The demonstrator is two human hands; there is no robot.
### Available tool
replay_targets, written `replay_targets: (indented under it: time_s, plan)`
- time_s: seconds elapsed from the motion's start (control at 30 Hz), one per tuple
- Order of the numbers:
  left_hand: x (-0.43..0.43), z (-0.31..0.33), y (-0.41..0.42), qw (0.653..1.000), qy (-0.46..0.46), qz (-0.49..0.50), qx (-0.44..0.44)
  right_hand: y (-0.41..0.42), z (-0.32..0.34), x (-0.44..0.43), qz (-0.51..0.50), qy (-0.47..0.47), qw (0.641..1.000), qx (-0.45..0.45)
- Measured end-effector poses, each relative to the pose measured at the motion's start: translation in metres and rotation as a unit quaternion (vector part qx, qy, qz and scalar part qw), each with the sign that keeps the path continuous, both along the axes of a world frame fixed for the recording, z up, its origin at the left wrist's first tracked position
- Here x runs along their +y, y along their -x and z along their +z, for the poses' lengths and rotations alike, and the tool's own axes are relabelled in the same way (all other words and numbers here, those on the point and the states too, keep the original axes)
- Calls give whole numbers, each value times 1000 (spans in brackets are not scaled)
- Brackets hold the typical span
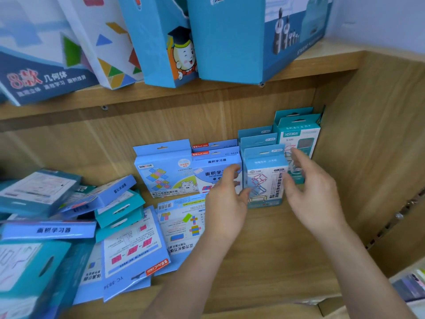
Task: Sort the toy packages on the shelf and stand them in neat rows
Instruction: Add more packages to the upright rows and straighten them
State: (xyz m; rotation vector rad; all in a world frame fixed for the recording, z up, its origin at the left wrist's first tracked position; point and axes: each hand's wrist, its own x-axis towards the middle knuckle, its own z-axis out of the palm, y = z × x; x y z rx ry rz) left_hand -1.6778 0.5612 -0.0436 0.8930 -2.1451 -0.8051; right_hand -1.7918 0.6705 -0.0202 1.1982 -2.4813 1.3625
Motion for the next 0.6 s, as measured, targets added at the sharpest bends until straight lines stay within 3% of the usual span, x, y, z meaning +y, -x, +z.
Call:
replay_targets:
  time_s: [0.17, 0.4, 0.6]
  plan:
    - [6, 18, -53, 998, 58, 3, 28, -32, 14, 1, 37, 47, 992, 116]
    - [2, 32, -138, 990, 129, 47, 19, -87, 16, -43, 243, 57, 967, 48]
    - [-6, 50, -224, 972, 189, 141, 8, -141, 23, -85, 345, 27, 937, 52]
